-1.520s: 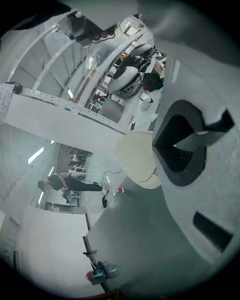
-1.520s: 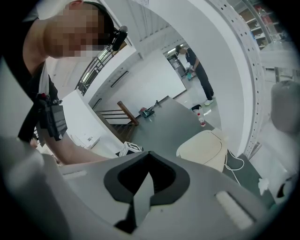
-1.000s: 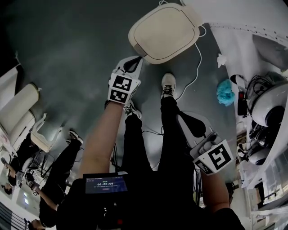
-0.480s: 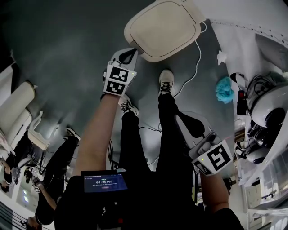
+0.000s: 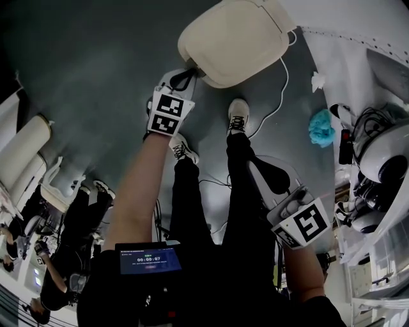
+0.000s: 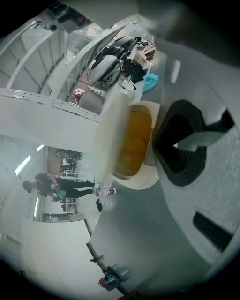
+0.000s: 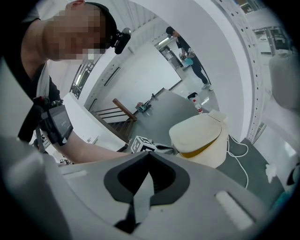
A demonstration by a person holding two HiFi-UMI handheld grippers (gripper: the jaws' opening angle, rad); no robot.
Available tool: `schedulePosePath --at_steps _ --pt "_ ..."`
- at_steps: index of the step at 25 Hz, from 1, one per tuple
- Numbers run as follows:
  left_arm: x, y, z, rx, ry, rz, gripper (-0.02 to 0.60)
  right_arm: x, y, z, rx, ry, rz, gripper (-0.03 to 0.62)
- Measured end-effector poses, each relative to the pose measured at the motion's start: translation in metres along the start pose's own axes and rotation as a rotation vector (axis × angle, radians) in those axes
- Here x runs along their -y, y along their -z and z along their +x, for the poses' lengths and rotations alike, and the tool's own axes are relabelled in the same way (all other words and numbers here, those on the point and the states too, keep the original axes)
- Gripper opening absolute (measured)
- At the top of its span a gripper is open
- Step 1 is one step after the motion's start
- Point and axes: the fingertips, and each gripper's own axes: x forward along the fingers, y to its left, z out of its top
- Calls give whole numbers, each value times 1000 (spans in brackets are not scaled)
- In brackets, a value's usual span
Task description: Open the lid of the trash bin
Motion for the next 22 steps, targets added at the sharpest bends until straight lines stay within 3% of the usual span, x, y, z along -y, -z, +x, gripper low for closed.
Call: schedulePosePath --at_steps 8,22 --pt "-2 0 0 -22 25 -8 -1 -3 3 5 -17 5 -9 8" --pt "-4 3 0 14 41 -69 0 -8 1 9 -6 -6 -7 8"
